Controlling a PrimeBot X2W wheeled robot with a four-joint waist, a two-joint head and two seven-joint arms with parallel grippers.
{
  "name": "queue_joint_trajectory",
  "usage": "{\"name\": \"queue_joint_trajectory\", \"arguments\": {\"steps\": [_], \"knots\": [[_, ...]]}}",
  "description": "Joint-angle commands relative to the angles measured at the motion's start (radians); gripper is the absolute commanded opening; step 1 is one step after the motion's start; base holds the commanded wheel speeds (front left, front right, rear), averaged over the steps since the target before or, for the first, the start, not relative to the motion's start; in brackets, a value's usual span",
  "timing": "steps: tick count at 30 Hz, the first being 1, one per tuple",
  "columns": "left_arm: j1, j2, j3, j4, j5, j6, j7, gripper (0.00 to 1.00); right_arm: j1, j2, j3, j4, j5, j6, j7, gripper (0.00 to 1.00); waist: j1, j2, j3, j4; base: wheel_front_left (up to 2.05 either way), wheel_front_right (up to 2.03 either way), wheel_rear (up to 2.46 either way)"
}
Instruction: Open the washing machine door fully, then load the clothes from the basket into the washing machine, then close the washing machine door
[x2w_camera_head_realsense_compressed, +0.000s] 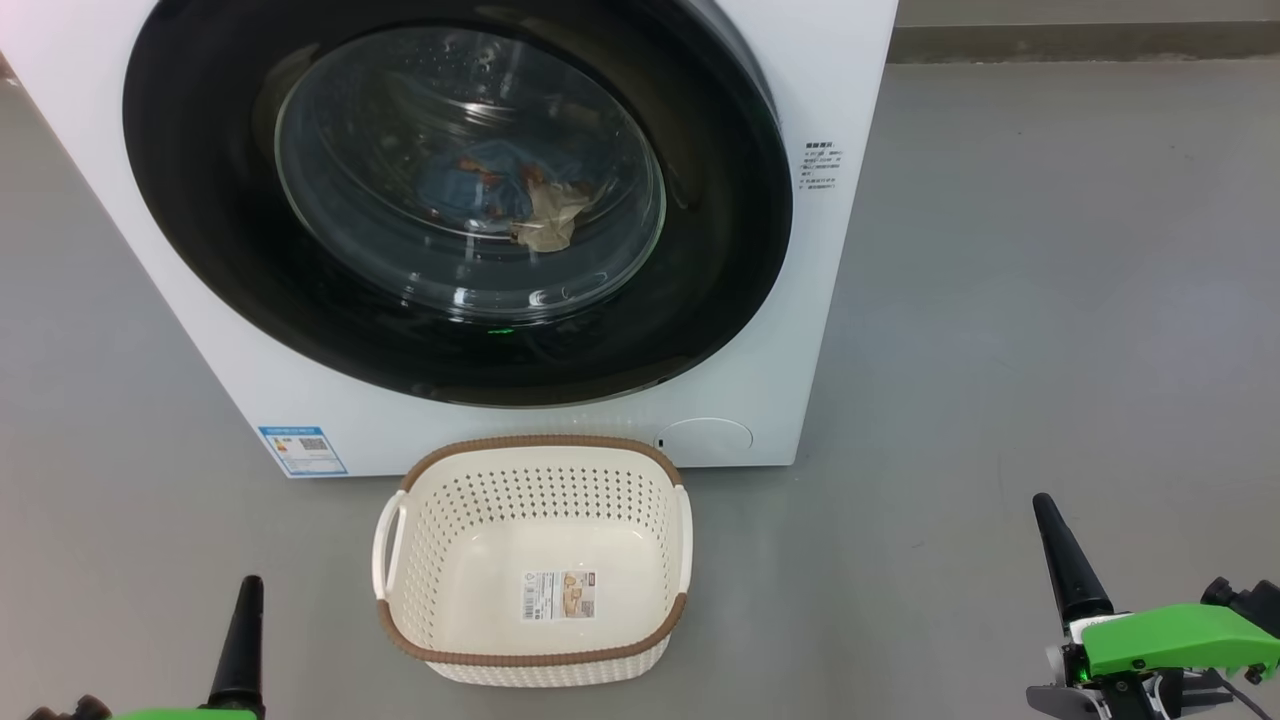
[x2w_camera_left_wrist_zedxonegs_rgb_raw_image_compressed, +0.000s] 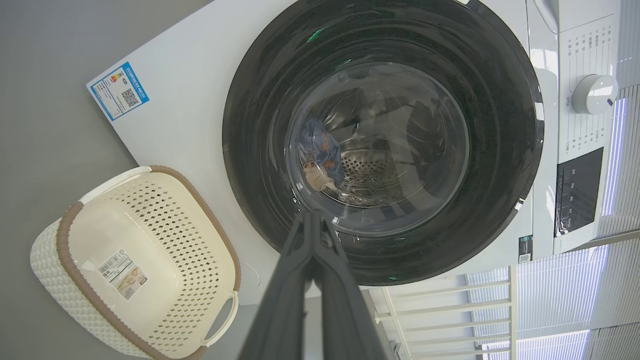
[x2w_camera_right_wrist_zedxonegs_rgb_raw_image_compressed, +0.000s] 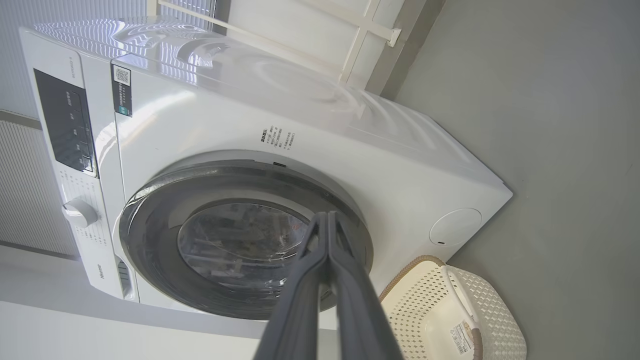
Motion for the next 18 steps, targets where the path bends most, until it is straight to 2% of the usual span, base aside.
{"name": "queue_joint_trajectory", "arguments": {"steps": [1,18], "knots": [[-0.05,0.01,0.034,-0.017,-0.029,-0.003,0.009,0.0,-0.012,0.002,0.012,-0.032,0.035,-0.001,0.009,0.0,0.0,-0.0001,-0.001,0.0,0.0,0.0,0.0],[-0.068,0.002,0.061,-0.002,-0.174,-0.003,0.055,0.0,-0.009,0.021,-0.017,-0.038,0.19,-0.001,0.057,0.0,0.0,-0.0001,-0.007,-0.003,0.0,0.0,0.0]]}}
